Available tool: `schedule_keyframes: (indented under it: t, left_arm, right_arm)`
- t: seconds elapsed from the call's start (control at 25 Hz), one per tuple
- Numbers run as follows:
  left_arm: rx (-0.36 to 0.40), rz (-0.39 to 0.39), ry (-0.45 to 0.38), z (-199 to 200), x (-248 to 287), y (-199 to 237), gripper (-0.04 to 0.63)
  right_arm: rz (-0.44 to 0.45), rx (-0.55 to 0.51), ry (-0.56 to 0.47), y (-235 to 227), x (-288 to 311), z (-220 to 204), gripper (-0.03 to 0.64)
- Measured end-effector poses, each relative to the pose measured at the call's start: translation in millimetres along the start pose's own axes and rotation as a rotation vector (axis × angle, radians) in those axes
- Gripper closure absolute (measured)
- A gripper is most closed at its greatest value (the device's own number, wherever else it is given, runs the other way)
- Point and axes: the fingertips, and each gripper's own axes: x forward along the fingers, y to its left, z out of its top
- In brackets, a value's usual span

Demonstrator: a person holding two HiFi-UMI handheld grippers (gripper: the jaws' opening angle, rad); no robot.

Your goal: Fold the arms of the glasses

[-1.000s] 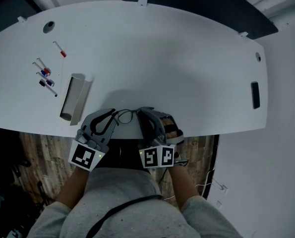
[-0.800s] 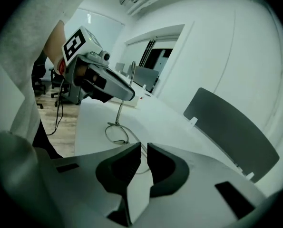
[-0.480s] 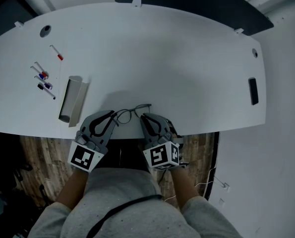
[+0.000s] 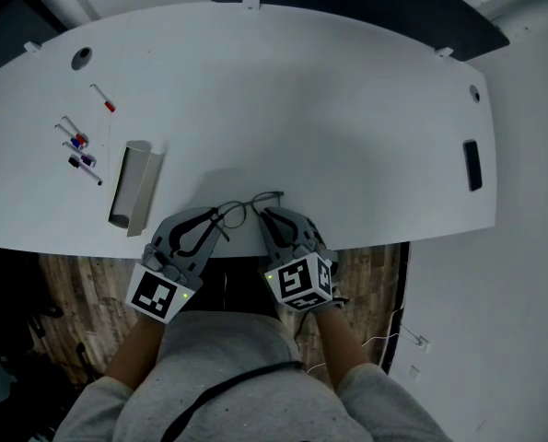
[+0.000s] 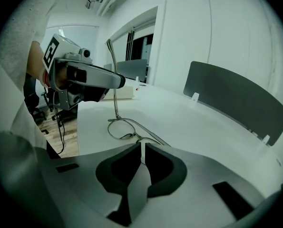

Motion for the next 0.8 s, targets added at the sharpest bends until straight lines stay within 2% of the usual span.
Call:
schedule_keyframes:
  t: [0.2, 0.44, 0.48, 0.52, 0.56, 0.72, 0.8]
  left_arm:
    - [0.005, 0.004, 0.008, -0.7, 0.1, 2.4, 0.552]
    - [0.016, 0.005, 0.021, -2.8, -1.4, 10.7, 0.555]
    - [0.022, 0.004, 0.023, -2.8, -1.4, 11.3, 0.556]
    - [0.028, 0.001, 0.024, -2.7, -1.3, 11.5, 0.555]
    - [0.035, -0.002, 0.023, -2.4, -1.1, 11.4, 0.555]
    - [0.047, -0.009, 0.027, -3.8, -1.9, 11.2, 0.557]
    - [0.039, -0.006, 0.028, -4.3, -2.2, 11.3, 0.557]
  right_arm:
    - [-0.008, -0.021, -0.026, -4.1, -9.6, 7.2, 0.580]
    - [-0.020, 0.011, -0.038, -39.2, -14.5, 6.8, 0.576]
    - [0.000, 0.002, -0.025, -40.5, -11.8, 4.9, 0.544]
    - [0.024, -0.011, -0.013, -40.0, -9.0, 3.5, 0.480]
    - [0.045, -0.023, -0.004, -39.1, -6.6, 2.7, 0.469]
    - [0.085, -0.051, 0.016, -35.0, 2.0, 0.0, 0.472]
    - [0.073, -0.068, 0.019, -35.1, 3.2, -0.8, 0.527]
